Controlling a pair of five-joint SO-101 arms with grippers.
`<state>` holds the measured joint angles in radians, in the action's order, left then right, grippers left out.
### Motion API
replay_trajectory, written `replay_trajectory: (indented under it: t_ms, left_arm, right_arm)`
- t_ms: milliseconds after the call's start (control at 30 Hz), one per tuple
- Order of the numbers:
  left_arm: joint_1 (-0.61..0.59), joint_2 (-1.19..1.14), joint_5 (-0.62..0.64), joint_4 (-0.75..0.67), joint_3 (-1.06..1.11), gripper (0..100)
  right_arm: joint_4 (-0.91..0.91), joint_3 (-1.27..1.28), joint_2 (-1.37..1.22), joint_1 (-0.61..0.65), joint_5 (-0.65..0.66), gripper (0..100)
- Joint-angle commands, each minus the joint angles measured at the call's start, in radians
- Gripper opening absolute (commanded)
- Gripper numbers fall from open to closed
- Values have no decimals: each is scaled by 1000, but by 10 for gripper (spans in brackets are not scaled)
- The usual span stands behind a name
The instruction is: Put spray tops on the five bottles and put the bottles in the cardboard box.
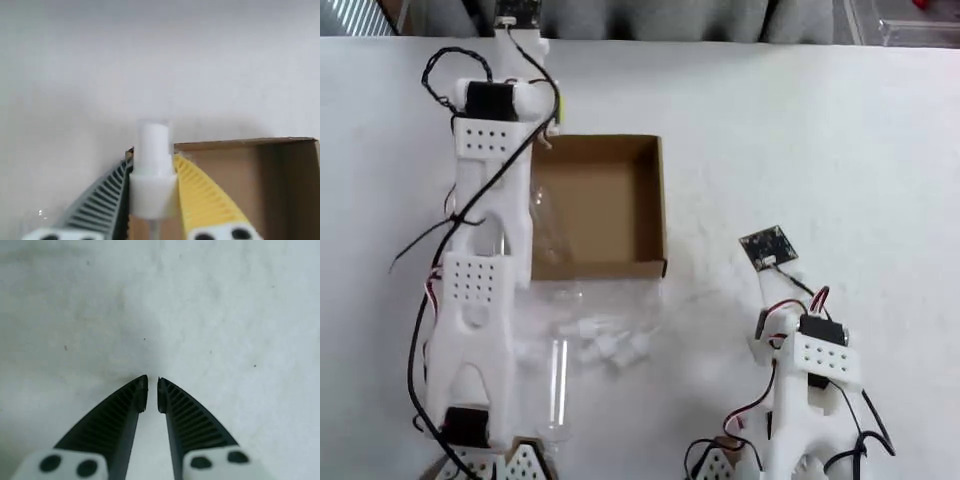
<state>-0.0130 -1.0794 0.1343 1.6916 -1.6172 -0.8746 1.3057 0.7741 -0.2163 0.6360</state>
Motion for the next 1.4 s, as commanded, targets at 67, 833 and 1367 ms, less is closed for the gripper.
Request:
replay_trajectory:
  t_ms: [67,833,1367]
  left_arm:
    - [18,93,112,48,-55,17]
    - [76,208,169,101,-20,15]
    - [84,209,170,103,72,15]
  right_arm:
    - [16,-5,12,2,-2,16]
    - [30,-5,12,1,2,16]
    - [39,-5,10,2,2,16]
